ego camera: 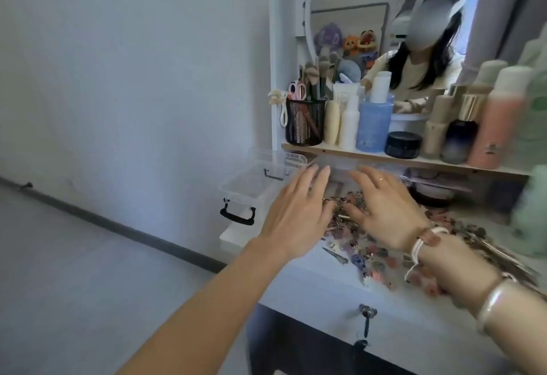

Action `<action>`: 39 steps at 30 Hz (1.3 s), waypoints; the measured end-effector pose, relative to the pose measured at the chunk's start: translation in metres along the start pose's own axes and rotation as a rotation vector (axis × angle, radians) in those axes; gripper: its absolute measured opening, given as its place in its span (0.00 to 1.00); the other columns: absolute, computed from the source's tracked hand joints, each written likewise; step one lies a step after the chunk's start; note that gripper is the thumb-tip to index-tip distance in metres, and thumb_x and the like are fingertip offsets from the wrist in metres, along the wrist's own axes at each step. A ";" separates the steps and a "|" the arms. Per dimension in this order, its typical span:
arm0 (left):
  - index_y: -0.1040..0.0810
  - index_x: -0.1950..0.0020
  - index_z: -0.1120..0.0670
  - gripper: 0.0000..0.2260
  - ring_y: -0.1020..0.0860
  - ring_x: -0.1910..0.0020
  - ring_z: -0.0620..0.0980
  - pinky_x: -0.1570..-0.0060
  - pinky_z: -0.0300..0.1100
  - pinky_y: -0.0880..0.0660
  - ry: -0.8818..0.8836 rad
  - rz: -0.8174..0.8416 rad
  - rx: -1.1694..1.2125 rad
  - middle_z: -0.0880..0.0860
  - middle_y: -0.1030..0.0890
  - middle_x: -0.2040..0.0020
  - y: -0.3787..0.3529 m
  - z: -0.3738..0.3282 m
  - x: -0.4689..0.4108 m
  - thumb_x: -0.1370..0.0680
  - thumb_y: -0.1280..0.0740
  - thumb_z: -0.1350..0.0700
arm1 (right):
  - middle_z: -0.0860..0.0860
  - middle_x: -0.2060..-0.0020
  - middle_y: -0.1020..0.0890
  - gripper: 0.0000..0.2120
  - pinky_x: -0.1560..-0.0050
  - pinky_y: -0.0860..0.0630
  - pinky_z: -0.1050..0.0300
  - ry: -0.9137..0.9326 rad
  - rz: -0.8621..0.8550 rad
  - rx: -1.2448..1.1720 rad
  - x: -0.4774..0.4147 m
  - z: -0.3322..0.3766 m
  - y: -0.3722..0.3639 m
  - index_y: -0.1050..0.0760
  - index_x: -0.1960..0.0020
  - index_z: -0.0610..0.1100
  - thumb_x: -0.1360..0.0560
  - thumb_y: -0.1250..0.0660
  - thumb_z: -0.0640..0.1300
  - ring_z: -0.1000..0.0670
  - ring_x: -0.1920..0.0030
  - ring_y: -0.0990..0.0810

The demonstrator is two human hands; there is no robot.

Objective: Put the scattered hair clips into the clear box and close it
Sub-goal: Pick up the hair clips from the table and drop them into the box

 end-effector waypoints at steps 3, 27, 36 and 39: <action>0.51 0.25 0.54 0.24 0.47 0.25 0.50 0.30 0.46 0.40 0.066 0.112 0.044 0.53 0.46 0.24 -0.034 0.008 -0.004 0.19 0.48 0.52 | 0.48 0.27 0.42 0.28 0.28 0.43 0.52 -0.002 0.107 -0.024 0.000 -0.015 -0.022 0.46 0.27 0.48 0.24 0.41 0.52 0.45 0.28 0.42; 0.46 0.26 0.56 0.24 0.41 0.27 0.51 0.34 0.45 0.36 -0.023 0.063 0.096 0.51 0.44 0.25 0.000 0.024 -0.015 0.22 0.45 0.61 | 0.44 0.50 0.19 0.10 0.55 0.29 0.53 0.065 0.191 0.149 -0.035 0.026 -0.072 0.24 0.48 0.47 0.27 0.39 0.39 0.42 0.50 0.22; 0.42 0.28 0.57 0.22 0.39 0.29 0.50 0.35 0.43 0.36 -0.002 -0.024 0.027 0.52 0.39 0.27 0.029 0.045 -0.022 0.21 0.44 0.61 | 0.44 0.48 0.21 0.13 0.56 0.28 0.52 0.031 0.193 0.177 -0.040 0.023 -0.079 0.28 0.43 0.45 0.25 0.41 0.35 0.43 0.50 0.22; 0.42 0.28 0.56 0.21 0.38 0.30 0.50 0.36 0.42 0.36 0.039 0.005 0.003 0.52 0.39 0.27 0.029 0.060 -0.026 0.21 0.45 0.60 | 0.45 0.47 0.22 0.14 0.57 0.30 0.54 0.053 0.226 0.148 -0.042 0.023 -0.080 0.27 0.43 0.47 0.26 0.40 0.35 0.44 0.48 0.23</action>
Point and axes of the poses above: each hand's wrist, its own x-axis away from the middle knuckle, its own y-axis out of the back of the hand, z = x × y, the point moved 10 cm from there along -x, towards the middle knuckle
